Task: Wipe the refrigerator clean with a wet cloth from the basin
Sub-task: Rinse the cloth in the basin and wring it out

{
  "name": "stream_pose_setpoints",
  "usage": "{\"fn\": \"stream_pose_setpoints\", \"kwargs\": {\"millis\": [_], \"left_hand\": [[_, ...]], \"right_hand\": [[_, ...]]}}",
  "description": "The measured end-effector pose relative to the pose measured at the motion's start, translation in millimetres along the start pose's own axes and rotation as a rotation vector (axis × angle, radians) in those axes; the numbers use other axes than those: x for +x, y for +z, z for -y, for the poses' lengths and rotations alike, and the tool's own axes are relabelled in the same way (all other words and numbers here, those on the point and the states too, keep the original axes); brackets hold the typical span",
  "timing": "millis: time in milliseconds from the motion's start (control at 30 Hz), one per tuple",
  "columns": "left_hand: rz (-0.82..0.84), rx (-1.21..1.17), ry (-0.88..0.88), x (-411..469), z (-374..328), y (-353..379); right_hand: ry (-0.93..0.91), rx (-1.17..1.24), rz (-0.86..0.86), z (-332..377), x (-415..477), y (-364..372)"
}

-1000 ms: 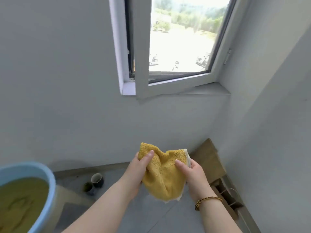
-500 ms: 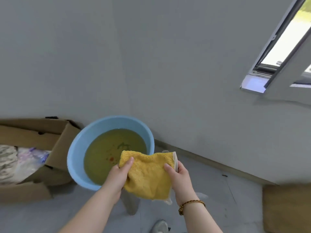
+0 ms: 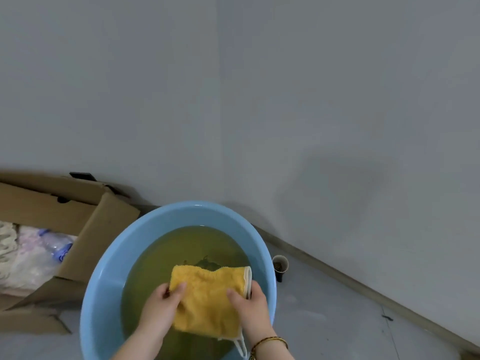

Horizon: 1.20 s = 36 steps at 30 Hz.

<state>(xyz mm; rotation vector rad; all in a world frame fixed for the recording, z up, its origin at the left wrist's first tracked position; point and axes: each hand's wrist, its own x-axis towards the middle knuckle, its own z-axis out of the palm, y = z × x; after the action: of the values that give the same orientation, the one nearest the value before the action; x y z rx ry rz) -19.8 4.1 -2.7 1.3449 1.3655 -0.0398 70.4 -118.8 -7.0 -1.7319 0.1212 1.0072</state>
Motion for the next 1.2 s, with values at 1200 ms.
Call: {"fn": "stream_pose_setpoints", "kwargs": {"millis": [1200], "left_hand": [[0.22,-0.14,-0.041,114.8,-8.5,-4.3]], "right_hand": [[-0.041,-0.032,-0.371,-16.0,64.4,153.6]]}}
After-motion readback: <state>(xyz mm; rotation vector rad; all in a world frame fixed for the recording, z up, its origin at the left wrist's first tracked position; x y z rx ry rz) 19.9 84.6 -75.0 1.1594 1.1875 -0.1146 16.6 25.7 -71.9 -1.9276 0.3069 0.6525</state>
